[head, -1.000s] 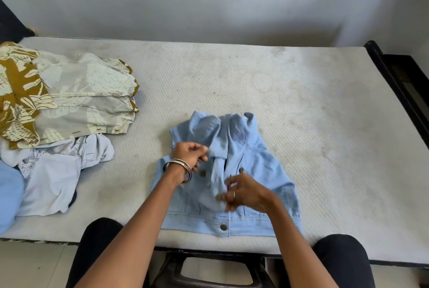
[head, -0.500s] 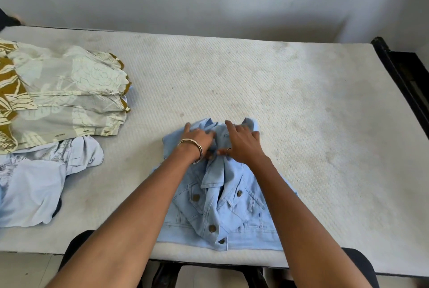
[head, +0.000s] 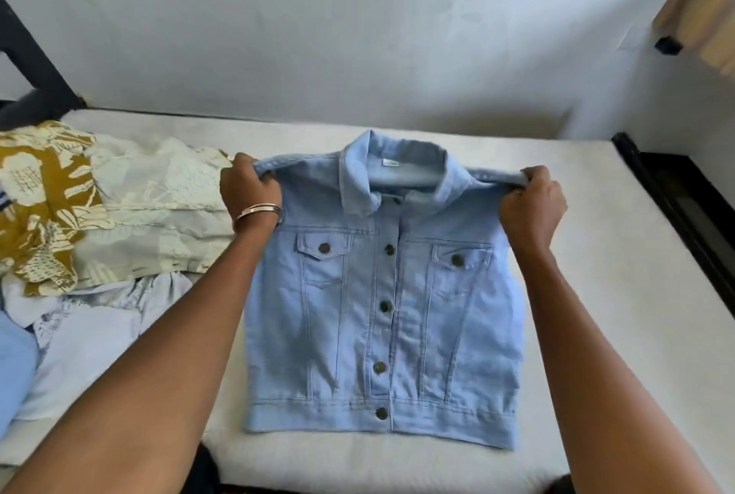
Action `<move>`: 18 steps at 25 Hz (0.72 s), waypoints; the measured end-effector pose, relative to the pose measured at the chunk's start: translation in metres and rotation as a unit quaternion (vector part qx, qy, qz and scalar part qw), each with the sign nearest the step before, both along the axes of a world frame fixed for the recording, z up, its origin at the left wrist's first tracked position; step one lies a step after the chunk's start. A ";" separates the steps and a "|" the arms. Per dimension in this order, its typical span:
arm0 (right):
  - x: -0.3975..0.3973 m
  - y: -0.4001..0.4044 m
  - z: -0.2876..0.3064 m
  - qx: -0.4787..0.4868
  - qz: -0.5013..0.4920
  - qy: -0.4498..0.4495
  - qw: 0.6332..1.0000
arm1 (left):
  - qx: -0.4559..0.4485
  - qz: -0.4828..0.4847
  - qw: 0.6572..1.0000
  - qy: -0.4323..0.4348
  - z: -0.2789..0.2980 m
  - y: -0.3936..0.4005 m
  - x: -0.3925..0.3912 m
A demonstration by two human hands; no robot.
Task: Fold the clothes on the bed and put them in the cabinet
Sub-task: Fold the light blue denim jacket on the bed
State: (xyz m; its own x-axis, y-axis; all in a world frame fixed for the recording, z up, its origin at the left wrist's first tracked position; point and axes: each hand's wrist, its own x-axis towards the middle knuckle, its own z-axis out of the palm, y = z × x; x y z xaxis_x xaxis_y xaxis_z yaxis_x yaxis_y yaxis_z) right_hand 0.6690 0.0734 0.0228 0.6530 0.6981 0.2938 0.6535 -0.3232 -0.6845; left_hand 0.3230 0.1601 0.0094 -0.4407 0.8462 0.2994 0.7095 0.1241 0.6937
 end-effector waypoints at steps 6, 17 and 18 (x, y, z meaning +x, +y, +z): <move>0.027 -0.048 -0.005 -0.034 0.170 -0.088 0.981 | 0.041 -0.109 0.983 0.142 0.033 -0.032 -0.034; -0.009 -0.098 -0.040 -0.261 0.268 -0.089 0.923 | -0.344 -0.262 0.832 0.347 -0.048 -0.106 -0.066; -0.011 -0.093 -0.033 -0.282 0.274 -0.132 0.910 | -0.315 -0.303 0.836 0.331 -0.046 -0.102 -0.062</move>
